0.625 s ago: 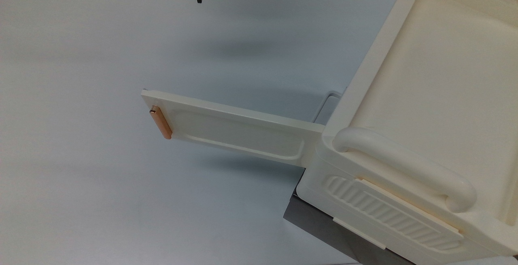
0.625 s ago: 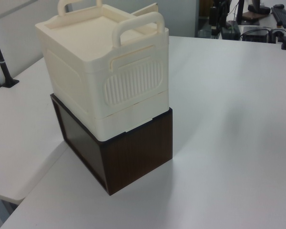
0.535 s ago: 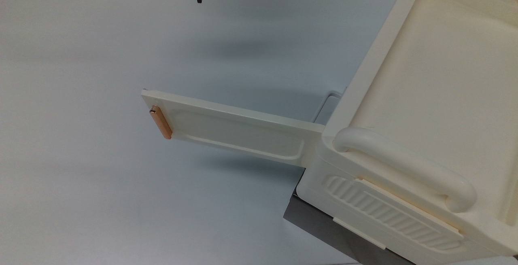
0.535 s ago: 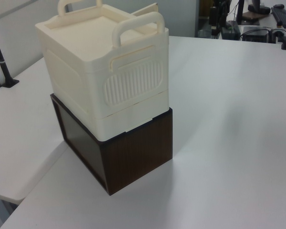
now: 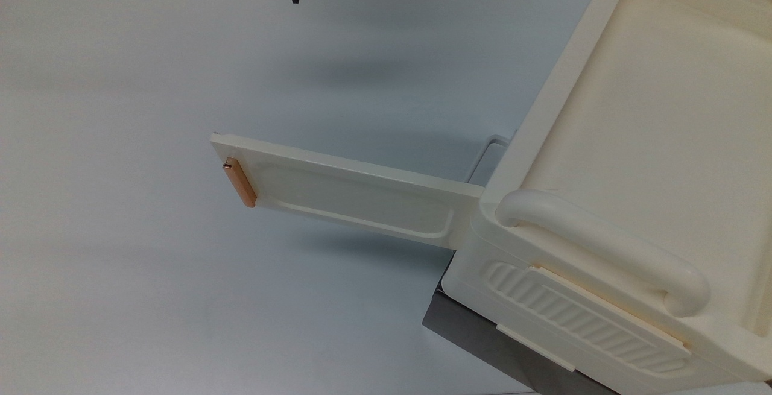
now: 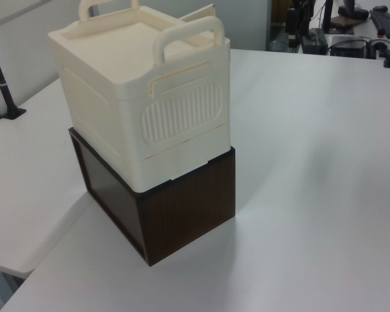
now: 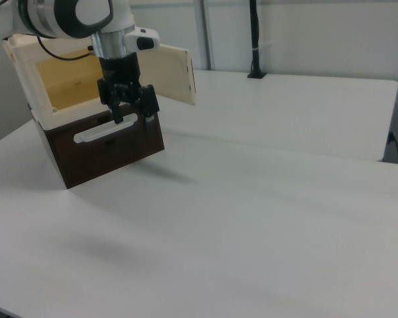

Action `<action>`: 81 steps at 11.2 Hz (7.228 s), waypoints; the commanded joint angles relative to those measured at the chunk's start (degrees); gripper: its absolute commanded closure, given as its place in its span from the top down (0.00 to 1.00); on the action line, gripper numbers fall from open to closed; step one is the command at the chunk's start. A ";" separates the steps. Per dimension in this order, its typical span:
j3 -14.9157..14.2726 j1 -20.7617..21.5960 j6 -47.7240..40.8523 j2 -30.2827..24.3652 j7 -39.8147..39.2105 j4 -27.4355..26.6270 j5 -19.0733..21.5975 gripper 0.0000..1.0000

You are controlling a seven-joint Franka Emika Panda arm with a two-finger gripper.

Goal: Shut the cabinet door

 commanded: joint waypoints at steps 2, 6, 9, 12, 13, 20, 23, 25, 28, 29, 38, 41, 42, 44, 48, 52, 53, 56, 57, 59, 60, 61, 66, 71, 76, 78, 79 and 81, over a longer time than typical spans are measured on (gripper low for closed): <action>0.75 -0.50 -0.83 -1.37 -3.84 -1.33 -0.42 0.38; 0.75 -0.33 -0.83 -1.10 -4.39 -1.33 -0.42 0.00; 0.83 -0.33 -0.92 -1.10 -4.47 -1.33 -0.42 0.00; 0.83 -0.59 1.18 0.21 -4.39 -0.02 -0.24 0.00; 0.83 -0.59 4.33 1.43 -3.86 1.64 0.11 0.00; 0.13 -1.30 35.53 8.11 2.29 5.61 0.46 0.00; -0.04 -2.35 45.64 11.46 2.29 5.52 0.46 0.00; 0.04 -2.97 50.91 13.48 2.29 5.52 0.46 0.00; 0.39 -2.79 60.48 15.94 2.38 5.35 1.69 0.00; 0.74 -2.62 63.30 16.47 2.21 5.26 2.13 0.00; 2.59 -2.35 61.51 15.17 0.89 3.59 3.53 0.00; 2.59 -2.35 57.45 13.14 0.89 3.94 3.89 0.00; 2.59 -2.35 56.83 12.18 0.80 3.59 3.89 0.00; 2.50 -2.61 46.60 8.67 -0.59 4.20 3.89 0.00; 2.33 -2.35 48.18 8.82 0.09 10.43 6.96 0.00; 2.42 -2.35 67.09 15.41 1.06 10.71 5.48 0.00; 2.50 -2.18 67.46 16.20 1.06 10.62 4.34 0.00; 2.50 -1.56 67.38 16.83 0.37 10.27 4.07 0.00; 2.59 -1.56 67.38 16.91 -0.60 10.18 4.24 0.00; 2.68 -1.47 67.03 16.92 -0.78 9.92 4.24 0.00; 2.77 -1.47 66.85 16.83 -0.87 9.92 4.24 0.00; 3.20 -1.47 66.59 16.83 -1.74 9.83 4.33 0.00; 3.73 -1.39 56.76 15.51 -3.24 9.83 5.12 0.00; 5.76 -1.30 39.11 10.95 -7.45 9.83 9.67 0.00; 11.54 -1.47 20.91 8.13 -10.45 10.27 15.66 0.00; 14.88 -1.47 17.11 6.99 -10.45 10.45 16.55 0.00; 15.33 -1.56 17.10 6.72 -10.45 10.45 16.55 0.00; 15.51 -1.56 17.45 6.98 -10.71 10.27 16.55 0.00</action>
